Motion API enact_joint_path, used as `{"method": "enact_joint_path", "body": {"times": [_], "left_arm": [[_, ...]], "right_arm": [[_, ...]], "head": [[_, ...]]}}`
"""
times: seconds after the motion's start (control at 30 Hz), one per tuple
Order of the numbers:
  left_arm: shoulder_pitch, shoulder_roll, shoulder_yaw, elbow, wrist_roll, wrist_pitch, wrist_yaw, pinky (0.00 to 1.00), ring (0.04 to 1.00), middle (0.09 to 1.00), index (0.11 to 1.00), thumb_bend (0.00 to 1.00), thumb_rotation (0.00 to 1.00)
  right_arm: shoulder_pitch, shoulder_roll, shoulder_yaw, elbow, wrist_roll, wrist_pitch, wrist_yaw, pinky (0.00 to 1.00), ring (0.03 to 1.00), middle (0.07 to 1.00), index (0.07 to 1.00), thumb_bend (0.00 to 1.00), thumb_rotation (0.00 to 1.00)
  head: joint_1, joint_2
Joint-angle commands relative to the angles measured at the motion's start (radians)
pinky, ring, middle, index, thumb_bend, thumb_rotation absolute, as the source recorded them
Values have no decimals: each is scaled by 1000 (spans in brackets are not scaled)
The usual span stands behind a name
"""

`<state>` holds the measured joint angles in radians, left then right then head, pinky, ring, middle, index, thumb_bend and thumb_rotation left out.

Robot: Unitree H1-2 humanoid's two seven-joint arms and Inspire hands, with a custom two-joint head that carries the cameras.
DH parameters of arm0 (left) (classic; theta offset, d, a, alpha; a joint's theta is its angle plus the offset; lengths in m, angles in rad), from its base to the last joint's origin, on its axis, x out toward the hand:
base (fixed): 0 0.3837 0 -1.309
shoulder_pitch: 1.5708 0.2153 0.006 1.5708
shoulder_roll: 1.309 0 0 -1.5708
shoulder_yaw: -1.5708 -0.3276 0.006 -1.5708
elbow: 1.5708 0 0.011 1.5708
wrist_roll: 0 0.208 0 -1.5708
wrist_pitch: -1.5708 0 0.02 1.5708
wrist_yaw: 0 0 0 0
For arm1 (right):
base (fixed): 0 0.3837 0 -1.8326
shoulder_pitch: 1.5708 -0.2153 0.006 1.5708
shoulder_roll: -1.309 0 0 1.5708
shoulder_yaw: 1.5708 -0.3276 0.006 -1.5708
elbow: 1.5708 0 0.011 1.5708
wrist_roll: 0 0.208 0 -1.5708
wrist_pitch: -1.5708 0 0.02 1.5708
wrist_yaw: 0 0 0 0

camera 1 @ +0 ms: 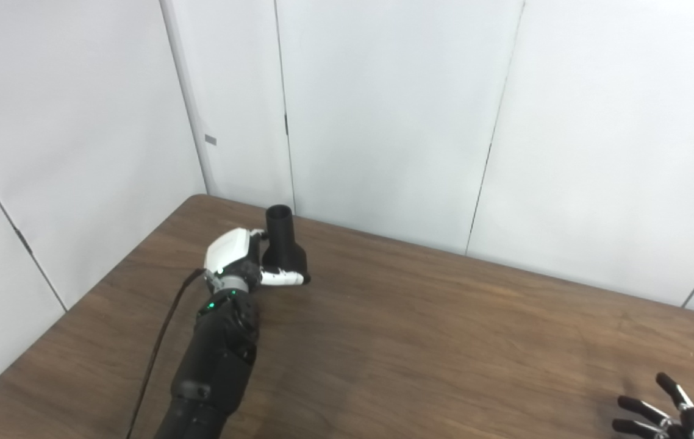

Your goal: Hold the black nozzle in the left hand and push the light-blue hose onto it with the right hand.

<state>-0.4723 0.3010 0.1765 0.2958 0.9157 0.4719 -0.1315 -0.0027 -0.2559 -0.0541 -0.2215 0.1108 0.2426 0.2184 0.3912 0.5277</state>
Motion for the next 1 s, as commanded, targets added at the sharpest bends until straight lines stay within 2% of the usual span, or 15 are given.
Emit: {"method": "enact_joint_path", "body": {"times": [0.0, 0.2, 0.47, 0.67, 0.9, 0.97], "left_arm": [[-52, 12, 9, -3, 16, -2, 29, 998, 933, 928, 874, 1000, 395], [-48, 20, -31, 21, -8, -2, 67, 1000, 916, 910, 855, 1000, 366], [-56, 14, -74, 54, -26, -2, 106, 1000, 962, 931, 882, 1000, 355], [-59, 10, -88, 55, -25, -2, 96, 1000, 974, 935, 885, 1000, 342], [-69, 13, -114, 102, -15, -2, 125, 1000, 960, 909, 828, 1000, 280], [-71, 15, -115, 106, -6, -2, 121, 1000, 951, 887, 770, 973, 245]], "right_arm": [[-7, -10, -9, -41, 5, 6, -7, 596, 701, 782, 997, 441, 1000], [-5, -10, -7, -65, 0, 28, -7, 593, 689, 770, 995, 410, 1000], [-6, -9, -5, -82, -9, 52, -9, 611, 685, 767, 996, 382, 1000], [-4, -3, -4, -94, -16, 61, -13, 611, 687, 765, 998, 342, 1000], [-1, -3, -3, -110, -19, 70, -13, 623, 680, 763, 1000, 330, 1000], [-1, -2, -3, -113, -20, 73, -14, 620, 673, 756, 1000, 324, 1000]], "head": [[-1, 4], [-4, 13], [-10, 19], [-17, 23], [-22, 31], [-22, 33]]}}
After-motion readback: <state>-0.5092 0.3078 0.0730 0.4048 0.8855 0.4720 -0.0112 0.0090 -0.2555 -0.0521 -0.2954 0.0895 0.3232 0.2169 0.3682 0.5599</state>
